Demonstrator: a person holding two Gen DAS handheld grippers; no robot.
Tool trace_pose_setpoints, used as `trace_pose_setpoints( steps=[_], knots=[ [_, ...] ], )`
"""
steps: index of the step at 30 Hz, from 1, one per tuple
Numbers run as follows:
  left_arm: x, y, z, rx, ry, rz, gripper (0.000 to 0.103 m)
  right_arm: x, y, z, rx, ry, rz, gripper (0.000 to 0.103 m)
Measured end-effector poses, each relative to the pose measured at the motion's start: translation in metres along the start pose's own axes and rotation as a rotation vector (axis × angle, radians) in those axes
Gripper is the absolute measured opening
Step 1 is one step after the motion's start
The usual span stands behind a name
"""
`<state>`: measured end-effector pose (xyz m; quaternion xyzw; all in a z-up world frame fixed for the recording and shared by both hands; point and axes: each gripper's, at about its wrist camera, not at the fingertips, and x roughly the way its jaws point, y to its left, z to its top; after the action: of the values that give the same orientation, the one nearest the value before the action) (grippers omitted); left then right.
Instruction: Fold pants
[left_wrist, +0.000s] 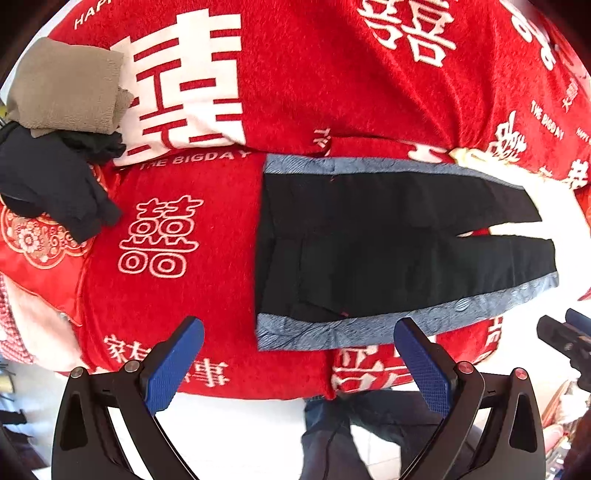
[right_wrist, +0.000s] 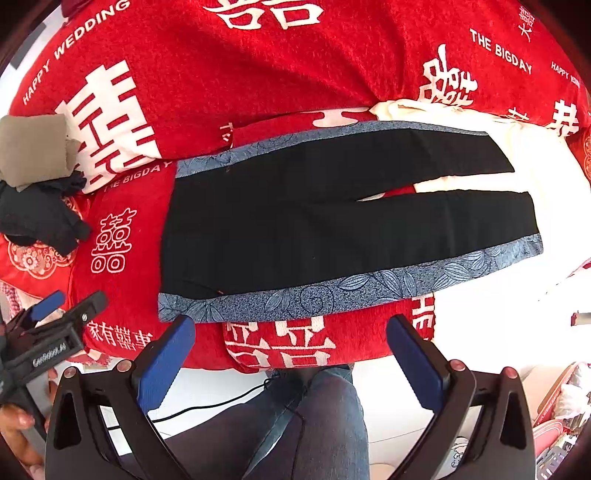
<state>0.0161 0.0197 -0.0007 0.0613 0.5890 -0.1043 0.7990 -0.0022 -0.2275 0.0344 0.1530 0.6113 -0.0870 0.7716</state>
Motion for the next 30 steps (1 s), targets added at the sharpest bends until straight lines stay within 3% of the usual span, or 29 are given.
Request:
trace_pose_setpoints(
  steps=[15,30],
  knots=[
    [0.004,0.007,0.012,-0.018,-0.002,-0.006,0.103,0.007,0.012,0.009,-0.018,0.023,-0.011,0.103],
    [0.014,0.012,0.0,-0.056,0.038,0.016,0.103,0.012,0.002,0.002,0.038,0.042,0.023,0.103]
  ],
)
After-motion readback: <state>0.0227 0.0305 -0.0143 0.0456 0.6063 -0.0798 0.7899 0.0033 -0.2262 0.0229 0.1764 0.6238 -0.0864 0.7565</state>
